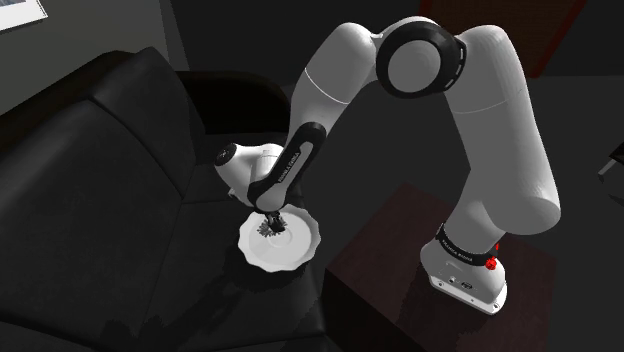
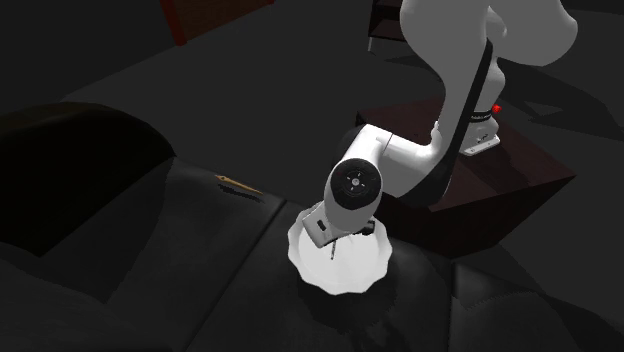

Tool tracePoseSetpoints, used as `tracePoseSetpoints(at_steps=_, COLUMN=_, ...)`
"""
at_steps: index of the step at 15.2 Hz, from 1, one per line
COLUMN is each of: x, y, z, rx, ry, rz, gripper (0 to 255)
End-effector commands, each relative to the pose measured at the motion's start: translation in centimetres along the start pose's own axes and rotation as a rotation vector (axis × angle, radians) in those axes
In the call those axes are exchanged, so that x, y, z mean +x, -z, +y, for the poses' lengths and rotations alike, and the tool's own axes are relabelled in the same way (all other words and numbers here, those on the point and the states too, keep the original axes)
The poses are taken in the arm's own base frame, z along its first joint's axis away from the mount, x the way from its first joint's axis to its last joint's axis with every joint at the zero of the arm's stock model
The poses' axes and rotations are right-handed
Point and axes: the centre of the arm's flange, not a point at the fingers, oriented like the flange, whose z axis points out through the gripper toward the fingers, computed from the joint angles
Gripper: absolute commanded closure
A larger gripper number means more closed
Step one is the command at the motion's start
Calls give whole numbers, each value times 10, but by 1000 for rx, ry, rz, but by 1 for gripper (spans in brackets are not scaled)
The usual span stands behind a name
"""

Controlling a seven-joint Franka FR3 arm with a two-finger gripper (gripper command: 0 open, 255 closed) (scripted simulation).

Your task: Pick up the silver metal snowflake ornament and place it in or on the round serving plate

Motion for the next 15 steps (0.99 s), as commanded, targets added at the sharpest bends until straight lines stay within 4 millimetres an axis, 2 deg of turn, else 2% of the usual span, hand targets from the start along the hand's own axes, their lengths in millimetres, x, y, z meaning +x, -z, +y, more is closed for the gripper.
tracePoseSetpoints(at_steps=1, x=0, y=0, z=0, rx=0, ry=0, rz=0, gripper=0)
tracePoseSetpoints(at_steps=4, x=0, y=0, z=0, rx=0, ry=0, rz=0, gripper=0)
tracePoseSetpoints(at_steps=8, x=0, y=50, z=0, rx=0, ry=0, rz=0, gripper=0)
tracePoseSetpoints(at_steps=15, x=0, y=50, z=0, rx=0, ry=0, rz=0, gripper=0)
